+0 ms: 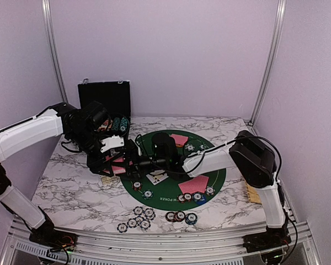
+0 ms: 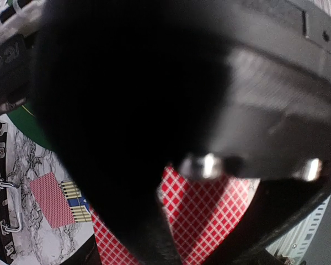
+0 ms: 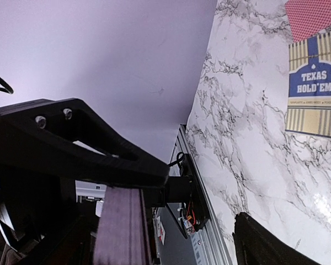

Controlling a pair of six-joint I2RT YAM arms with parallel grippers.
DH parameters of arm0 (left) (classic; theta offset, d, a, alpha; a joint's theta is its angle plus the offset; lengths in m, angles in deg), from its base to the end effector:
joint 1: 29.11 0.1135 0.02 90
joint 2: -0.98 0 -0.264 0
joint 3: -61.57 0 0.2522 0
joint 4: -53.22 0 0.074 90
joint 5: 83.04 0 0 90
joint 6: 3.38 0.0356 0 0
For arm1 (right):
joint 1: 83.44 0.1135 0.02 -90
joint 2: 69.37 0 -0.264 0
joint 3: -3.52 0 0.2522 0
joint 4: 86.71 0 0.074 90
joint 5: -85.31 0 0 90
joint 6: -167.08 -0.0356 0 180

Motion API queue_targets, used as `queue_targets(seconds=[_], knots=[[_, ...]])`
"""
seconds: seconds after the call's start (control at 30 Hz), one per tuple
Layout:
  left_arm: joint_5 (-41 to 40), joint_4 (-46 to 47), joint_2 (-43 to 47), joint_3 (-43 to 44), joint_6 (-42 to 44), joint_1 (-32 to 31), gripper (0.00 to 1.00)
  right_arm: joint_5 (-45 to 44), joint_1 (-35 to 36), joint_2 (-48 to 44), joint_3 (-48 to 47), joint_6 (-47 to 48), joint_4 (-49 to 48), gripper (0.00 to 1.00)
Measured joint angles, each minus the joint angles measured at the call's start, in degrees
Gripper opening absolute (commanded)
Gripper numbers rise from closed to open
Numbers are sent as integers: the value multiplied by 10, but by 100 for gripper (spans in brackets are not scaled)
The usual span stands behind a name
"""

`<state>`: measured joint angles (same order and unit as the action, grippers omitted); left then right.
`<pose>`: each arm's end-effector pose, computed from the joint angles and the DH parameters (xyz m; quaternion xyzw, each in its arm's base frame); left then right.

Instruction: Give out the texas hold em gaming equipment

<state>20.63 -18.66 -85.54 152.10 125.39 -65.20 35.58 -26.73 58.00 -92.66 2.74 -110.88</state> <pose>0.2346 -0.1814 0.2941 0.6104 0.7599 -0.1123 0.1932 0.2532 0.4276 0.1803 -0.1176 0.7299 0.6729 0.0230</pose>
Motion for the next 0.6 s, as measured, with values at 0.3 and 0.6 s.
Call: queue_targets(seconds=[0.3,0.6], knots=[[0,0,0,0,0,0,0,1,0,25,-15,-21,6,83],[0,3,0,0,0,0,0,-4,-10,11,-8,-14,18,68]])
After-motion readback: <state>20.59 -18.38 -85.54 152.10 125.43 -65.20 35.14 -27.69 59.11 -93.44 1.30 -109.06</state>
